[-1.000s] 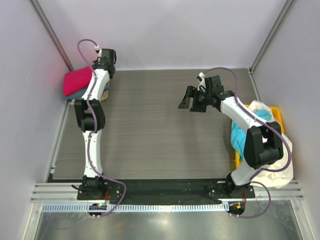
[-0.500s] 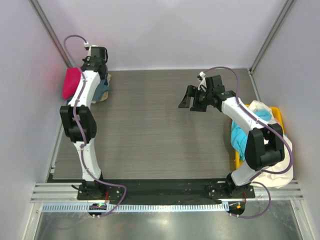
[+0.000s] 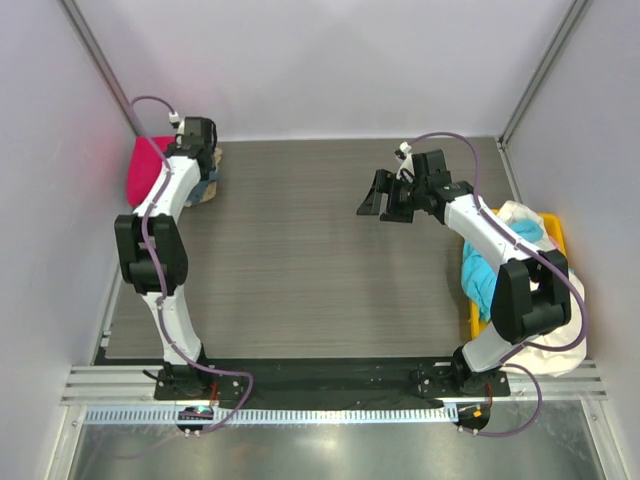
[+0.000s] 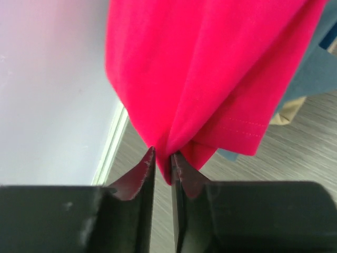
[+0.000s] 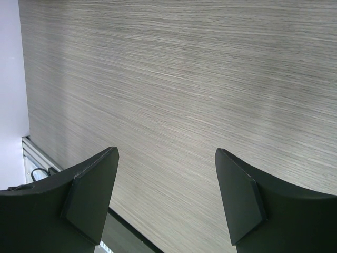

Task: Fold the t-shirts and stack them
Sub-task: Neatly place the folded tshirt to the corner, then reset both grippers

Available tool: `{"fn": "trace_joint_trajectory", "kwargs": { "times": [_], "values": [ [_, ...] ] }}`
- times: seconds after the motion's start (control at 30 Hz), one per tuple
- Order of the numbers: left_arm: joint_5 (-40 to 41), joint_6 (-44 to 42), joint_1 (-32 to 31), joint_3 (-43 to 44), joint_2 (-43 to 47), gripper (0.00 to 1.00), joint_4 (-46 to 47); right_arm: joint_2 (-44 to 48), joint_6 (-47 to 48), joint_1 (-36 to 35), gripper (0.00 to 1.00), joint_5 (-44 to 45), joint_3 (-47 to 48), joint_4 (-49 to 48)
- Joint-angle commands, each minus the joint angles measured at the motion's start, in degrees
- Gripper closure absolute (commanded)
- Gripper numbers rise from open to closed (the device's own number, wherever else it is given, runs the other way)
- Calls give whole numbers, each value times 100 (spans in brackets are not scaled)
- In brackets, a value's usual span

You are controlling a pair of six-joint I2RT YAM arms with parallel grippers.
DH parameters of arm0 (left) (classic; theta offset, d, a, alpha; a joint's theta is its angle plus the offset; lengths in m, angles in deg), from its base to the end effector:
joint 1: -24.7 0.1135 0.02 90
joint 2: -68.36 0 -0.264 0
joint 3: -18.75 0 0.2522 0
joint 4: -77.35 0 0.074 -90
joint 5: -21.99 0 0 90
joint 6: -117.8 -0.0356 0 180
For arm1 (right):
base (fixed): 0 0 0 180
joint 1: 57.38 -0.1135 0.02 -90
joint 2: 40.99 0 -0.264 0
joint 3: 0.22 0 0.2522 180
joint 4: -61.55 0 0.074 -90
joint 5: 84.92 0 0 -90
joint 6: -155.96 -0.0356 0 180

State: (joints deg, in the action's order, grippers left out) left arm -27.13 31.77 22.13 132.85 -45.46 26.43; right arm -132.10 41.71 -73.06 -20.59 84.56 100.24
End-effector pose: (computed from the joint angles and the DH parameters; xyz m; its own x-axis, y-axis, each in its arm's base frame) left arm 0.4434 0.0034 0.2782 -0.7442 -0.0190 -0.6677 -0.4333 0.7745 0.4609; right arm 0.3335 0.1096 0.2746 -0.8421 0.1481 -0.5186 -0.2112 0.7943 0.5697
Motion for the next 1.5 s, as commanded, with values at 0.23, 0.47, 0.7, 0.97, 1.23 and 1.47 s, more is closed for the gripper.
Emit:
{"fn": "trace_joint_trajectory", "kwargs": {
  "times": [0.23,0.47,0.7,0.97,1.23,1.47],
  "values": [
    [-1527,1201,229,-102,1064,31,262,129,-36,-40,20,-78,52,-102],
    [-2189,1895,924,575,150,38,508,59,-10,-40,20,-35,52,-102],
    [-3111,2555,1259,479,-553,41,983,24,17,-31,20,71,52,-102],
    [-3280,2952,1030,-357,-606,42,1686,-144,17,-40,20,54,131,-102],
    [-2533,2381,925,319,341,20,1090,-196,8,-40,20,18,148,-120],
    [-2392,2152,582,15,1842,1,816,-311,69,-49,20,-52,298,-128]
  ]
}}
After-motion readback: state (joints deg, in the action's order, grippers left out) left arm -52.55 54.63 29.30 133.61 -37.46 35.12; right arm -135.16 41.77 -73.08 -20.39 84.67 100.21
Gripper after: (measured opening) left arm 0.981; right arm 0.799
